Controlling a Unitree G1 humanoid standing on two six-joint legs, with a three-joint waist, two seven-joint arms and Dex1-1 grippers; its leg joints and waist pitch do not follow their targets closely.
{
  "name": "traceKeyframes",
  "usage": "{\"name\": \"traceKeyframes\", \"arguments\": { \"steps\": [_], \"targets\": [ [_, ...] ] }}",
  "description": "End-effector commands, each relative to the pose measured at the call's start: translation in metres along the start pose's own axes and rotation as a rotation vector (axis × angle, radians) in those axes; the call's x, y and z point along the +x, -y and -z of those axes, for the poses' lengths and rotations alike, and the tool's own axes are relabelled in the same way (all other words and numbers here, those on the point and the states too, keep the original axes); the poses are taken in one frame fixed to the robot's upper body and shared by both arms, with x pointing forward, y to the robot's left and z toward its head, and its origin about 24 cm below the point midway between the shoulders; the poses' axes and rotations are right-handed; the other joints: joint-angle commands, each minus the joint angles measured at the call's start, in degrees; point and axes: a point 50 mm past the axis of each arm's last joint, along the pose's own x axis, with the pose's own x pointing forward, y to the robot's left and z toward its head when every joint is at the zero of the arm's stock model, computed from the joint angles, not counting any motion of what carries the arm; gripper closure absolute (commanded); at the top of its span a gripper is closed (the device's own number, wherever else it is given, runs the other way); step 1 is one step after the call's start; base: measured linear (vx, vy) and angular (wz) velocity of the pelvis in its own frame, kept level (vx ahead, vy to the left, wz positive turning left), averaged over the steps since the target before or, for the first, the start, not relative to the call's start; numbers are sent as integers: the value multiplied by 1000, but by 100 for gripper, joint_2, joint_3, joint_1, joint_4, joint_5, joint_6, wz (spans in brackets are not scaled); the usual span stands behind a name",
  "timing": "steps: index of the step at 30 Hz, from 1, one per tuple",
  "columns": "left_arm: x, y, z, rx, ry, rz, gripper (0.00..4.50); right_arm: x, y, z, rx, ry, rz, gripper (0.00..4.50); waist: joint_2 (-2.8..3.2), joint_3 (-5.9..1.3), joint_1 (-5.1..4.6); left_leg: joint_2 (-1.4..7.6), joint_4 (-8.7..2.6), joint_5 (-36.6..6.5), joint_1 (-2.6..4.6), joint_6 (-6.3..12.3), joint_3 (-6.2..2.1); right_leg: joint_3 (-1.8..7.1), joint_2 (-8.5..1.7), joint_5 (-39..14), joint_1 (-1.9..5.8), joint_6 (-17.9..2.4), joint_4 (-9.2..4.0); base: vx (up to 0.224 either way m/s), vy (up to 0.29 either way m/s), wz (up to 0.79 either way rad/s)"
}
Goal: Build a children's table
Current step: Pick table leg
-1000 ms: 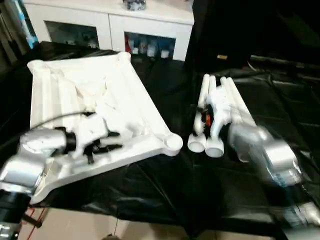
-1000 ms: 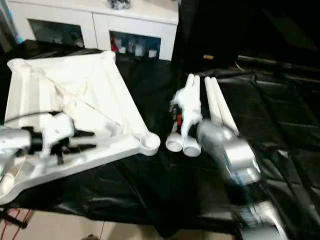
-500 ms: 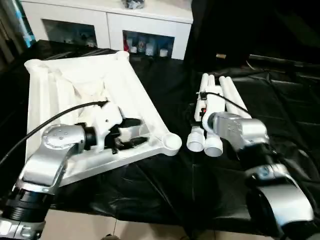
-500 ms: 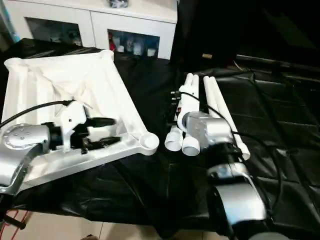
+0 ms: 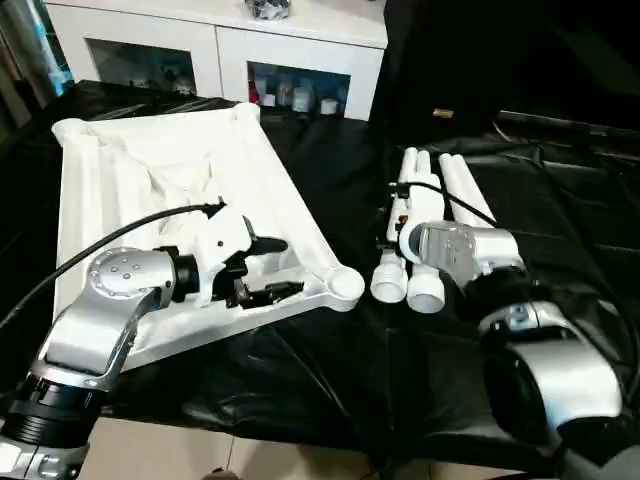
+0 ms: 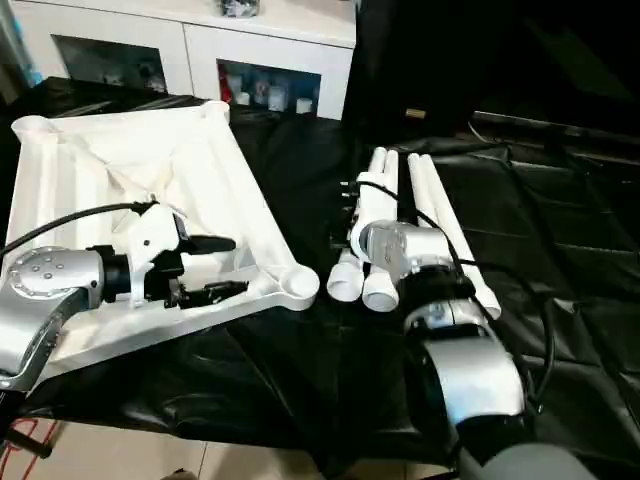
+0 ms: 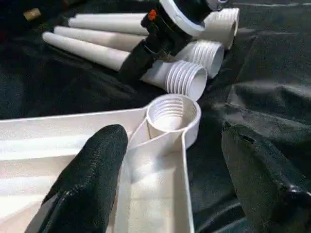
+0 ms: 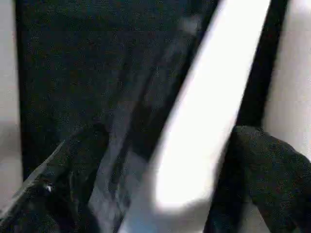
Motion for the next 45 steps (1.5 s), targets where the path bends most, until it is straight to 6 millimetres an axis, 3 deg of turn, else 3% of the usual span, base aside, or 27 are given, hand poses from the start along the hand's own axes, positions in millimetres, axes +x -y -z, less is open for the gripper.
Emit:
{"name": "traceKeyframes", "arguments": {
  "steps": [1, 4, 5, 13, 15, 19, 20, 24, 25, 26, 28, 29, 31, 35, 39, 41, 45],
  "targets": [
    [1, 2, -8, 25, -1, 35, 99, 0, 4, 0, 31, -26, 22, 0, 129, -415, 1, 112, -366, -212, 11, -170, 34, 202, -342, 498, 336, -1245, -295, 0, 0, 0],
    [2, 3, -9, 20, -1, 44, 99, 0, 6, 0, 52, -32, 32, 0, 129, -406, 0, 116, -364, -258, 6, -163, 36, 200, -347, 476, 336, -1272, -300, 0, 0, 0],
    [2, 4, -11, 17, 0, 51, 94, 1, 6, -1, 65, -34, 34, 29, 116, -410, -3, 118, -361, -271, 8, -166, 41, 203, -349, 467, 334, -1274, -297, 0, 0, 0],
    [3, 4, -18, 17, 19, 66, 94, 0, 8, -5, 92, -24, 42, 77, 103, -404, 7, 120, -361, -282, 5, -148, 43, 201, -350, 362, 330, -1261, -299, 0, 0, 0],
    [5, 2, -20, 34, 39, 35, 94, -1, 10, -6, 115, -19, 45, 112, 99, -407, 13, 117, -359, -241, -2, -132, 42, 199, -348, 395, 337, -1254, -297, 0, 0, 0],
    [10, -3, -21, 41, 71, -37, 94, -2, 16, -7, 140, -9, 58, 131, 98, -415, 18, 113, -349, -193, -16, -99, 45, 201, -347, 519, 354, -1268, -293, 0, 0, 0],
    [11, -2, -20, 37, 68, -34, 94, -3, 17, -8, 153, -4, 53, 152, 125, -417, 22, 109, -348, -207, -10, -95, 41, 198, -347, 487, 350, -1250, -292, 0, 0, 0],
    [18, -5, -23, 31, 99, -73, 94, -5, 21, -9, 216, 0, 29, 185, 124, -422, 17, 114, -343, -225, -1, -92, 42, 192, -332, 551, 352, -1263, -295, 0, 0, 0],
    [20, -6, -23, 25, 107, -86, 94, -6, 22, -9, 224, 1, 21, 192, 163, -420, 19, 106, -342, -224, -6, -92, 41, 194, -333, 586, 350, -1286, -297, 0, 0, 0],
    [22, -7, -24, 19, 112, -95, 94, -6, 22, -10, 228, 3, 17, 199, 146, -422, 17, 103, -339, -226, -1, -90, 44, 193, -328, 590, 349, -1292, -302, 0, 0, 0],
    [31, -18, -22, -18, 74, -180, 94, -9, 21, -16, 240, 66, -50, 219, 176, -425, 24, 102, -333, -215, -10, -64, 33, 195, -328, 668, 369, -1310, -296, 0, 0, 0],
    [35, -21, -22, -34, 69, -201, 94, -10, 21, -19, 253, 83, -83, 219, 151, -433, 27, 100, -327, -191, -9, -14, 37, 199, -330, 724, 386, -1298, -302, 0, 0, 0],
    [40, -25, -26, -78, 101, -224, 94, -13, 20, -21, 257, 109, -135, 235, 163, -448, 46, 111, -322, -71, -4, 26, 25, 196, -347, 885, 396, -1355, -290, 0, 0, 0],
    [54, -44, -45, -286, 259, -349, 94, -19, 21, -21, 277, 157, -270, 260, 148, -463, 73, 90, -293, 90, -13, 184, 42, 200, -325, 1339, 431, -1621, -296, 0, 0, 0],
    [60, -50, -51, -395, 318, -358, 94, -22, 26, -15, 258, 185, -316, 264, 115, -453, 98, 93, -296, 44, -31, 215, 24, 195, -367, 1024, 453, -1628, -318, 0, 0, 0],
    [63, -51, -52, -434, 323, -347, 94, -26, 28, -14, 258, 188, -350, 265, 91, -449, 96, 80, -295, 175, -38, 283, 22, 196, -346, 1113, 462, -1610, -320, 0, 0, 0],
    [67, -50, -49, -442, 300, -341, 94, -37, 29, -13, 217, 208, -423, 265, 94, -436, 107, 111, -302, 77, -19, 341, 17, 194, -371, 853, 443, -1591, -349, 0, 0, 0]
  ]
}}
